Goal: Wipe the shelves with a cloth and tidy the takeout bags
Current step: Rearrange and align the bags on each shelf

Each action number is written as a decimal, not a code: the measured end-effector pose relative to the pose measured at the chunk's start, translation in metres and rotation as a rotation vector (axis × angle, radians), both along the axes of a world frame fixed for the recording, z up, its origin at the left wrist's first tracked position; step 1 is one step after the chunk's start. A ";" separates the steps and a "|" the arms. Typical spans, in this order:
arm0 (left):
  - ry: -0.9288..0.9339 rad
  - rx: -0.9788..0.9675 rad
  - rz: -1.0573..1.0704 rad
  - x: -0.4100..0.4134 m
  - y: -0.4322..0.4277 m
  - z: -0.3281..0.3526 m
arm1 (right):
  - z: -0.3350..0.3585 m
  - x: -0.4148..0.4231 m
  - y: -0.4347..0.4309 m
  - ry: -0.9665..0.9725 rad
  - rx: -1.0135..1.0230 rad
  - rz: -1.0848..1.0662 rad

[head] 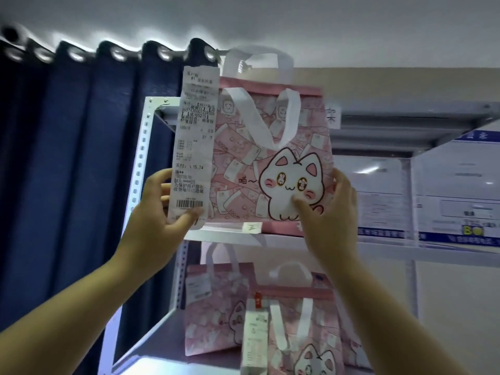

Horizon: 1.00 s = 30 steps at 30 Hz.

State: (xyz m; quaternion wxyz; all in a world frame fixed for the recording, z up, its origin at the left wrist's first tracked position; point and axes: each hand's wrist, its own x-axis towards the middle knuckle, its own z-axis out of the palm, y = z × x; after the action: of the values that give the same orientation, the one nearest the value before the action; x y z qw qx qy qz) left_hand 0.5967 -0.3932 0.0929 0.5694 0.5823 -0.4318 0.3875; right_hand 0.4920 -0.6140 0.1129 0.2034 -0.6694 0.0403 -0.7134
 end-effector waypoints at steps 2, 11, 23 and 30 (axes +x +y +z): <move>0.001 0.002 0.067 0.016 0.012 0.000 | 0.002 0.027 0.006 0.020 -0.007 0.069; 0.045 0.020 0.304 0.095 0.041 0.007 | 0.010 0.132 0.018 0.172 -0.073 0.285; 0.153 0.168 0.468 0.185 0.013 -0.005 | -0.010 0.201 -0.004 0.447 -0.002 0.147; 0.233 0.189 0.435 0.231 0.000 0.003 | -0.009 0.224 -0.003 0.464 0.010 0.013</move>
State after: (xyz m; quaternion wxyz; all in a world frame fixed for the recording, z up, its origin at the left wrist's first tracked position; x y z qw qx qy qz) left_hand 0.8274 -0.3930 0.0958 0.4619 0.7527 -0.2622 0.3891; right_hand 0.7163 -0.6172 0.1042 0.1964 -0.8147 0.0852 -0.5388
